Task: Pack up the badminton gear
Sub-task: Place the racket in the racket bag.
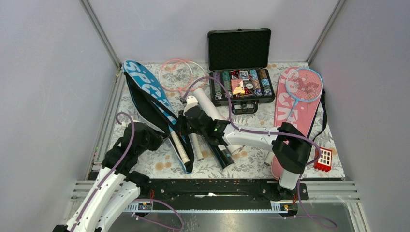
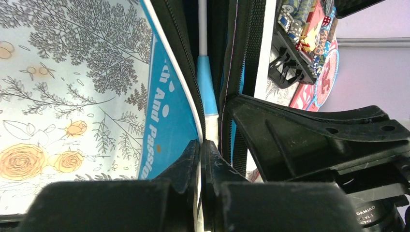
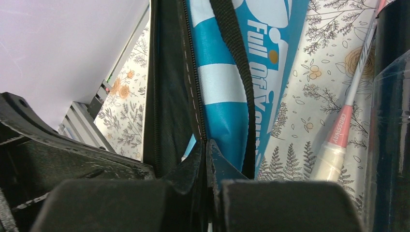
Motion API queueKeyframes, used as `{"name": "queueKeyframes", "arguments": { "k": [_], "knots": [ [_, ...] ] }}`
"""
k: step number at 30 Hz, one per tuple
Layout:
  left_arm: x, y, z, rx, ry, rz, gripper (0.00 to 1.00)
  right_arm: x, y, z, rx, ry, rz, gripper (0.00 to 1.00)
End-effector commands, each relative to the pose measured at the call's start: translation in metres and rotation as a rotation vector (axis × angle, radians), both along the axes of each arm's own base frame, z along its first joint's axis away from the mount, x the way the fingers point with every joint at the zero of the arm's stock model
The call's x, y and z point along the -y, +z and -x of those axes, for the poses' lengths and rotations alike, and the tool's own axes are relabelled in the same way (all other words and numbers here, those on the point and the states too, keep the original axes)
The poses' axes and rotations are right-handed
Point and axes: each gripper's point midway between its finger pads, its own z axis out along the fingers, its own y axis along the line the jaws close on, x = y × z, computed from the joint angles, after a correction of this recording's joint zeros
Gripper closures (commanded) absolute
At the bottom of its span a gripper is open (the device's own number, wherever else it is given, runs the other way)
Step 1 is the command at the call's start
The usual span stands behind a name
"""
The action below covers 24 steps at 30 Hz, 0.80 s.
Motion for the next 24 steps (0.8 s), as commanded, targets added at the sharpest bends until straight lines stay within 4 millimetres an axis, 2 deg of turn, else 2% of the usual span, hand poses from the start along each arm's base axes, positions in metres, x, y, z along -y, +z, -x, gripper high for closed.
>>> {"name": "queueKeyframes", "arguments": {
  "k": [1, 5, 9, 12, 18, 21, 24],
  "knots": [
    [-0.012, 0.04, -0.011, 0.119, 0.02, -0.062, 1.0, -0.006, 0.031, 0.002, 0.014, 0.009, -0.058, 1.0],
    [-0.01, 0.022, -0.005, 0.075, -0.002, -0.069, 1.0, -0.009, 0.011, 0.006, -0.042, 0.011, -0.049, 1.0],
    [-0.009, -0.017, 0.003, -0.005, -0.016, -0.077, 1.0, -0.006, -0.023, 0.008, -0.083, 0.006, 0.002, 1.0],
    [-0.006, -0.034, 0.008, -0.031, -0.019, -0.052, 1.0, -0.005, -0.022, 0.007, -0.066, 0.006, 0.012, 1.0],
    [-0.005, -0.029, 0.007, -0.023, -0.023, -0.053, 1.0, -0.005, 0.022, -0.002, 0.02, 0.017, -0.023, 1.0],
    [-0.009, -0.019, 0.006, -0.009, -0.031, -0.089, 1.0, -0.005, 0.026, -0.003, 0.022, 0.019, -0.03, 1.0],
    [-0.008, -0.005, 0.005, 0.029, -0.042, -0.084, 1.0, -0.007, 0.013, 0.001, -0.014, 0.023, -0.03, 1.0]
  ]
}}
